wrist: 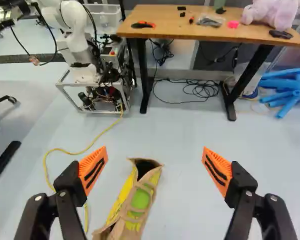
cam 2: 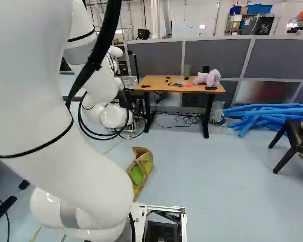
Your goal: Pick up the bag on the ground and place it on the table
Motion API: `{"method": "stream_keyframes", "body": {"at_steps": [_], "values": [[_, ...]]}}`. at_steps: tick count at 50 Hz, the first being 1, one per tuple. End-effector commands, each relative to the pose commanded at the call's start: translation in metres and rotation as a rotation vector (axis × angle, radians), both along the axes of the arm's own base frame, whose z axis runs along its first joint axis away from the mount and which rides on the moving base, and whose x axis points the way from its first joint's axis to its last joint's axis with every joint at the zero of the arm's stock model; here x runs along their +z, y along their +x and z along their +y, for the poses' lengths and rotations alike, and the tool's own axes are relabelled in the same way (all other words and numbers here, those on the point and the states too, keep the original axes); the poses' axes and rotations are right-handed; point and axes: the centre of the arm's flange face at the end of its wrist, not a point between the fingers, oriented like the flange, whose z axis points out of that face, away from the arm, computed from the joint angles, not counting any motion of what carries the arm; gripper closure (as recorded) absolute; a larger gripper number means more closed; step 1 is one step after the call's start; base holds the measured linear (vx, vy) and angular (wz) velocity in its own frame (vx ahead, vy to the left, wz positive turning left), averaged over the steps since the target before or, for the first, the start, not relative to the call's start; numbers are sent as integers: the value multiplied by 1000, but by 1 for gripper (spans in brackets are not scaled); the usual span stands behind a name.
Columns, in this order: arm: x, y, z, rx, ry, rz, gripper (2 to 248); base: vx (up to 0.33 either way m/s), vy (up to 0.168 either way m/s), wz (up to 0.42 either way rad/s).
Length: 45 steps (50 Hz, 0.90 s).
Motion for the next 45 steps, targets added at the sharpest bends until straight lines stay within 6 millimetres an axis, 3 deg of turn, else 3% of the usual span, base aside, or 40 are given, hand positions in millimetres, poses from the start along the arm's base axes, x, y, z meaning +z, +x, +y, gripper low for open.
{"method": "stream_keyframes", "body": {"at_steps": [45], "values": [[-34, 59, 37, -106, 104, 462, 3, 0, 0, 0]]}}
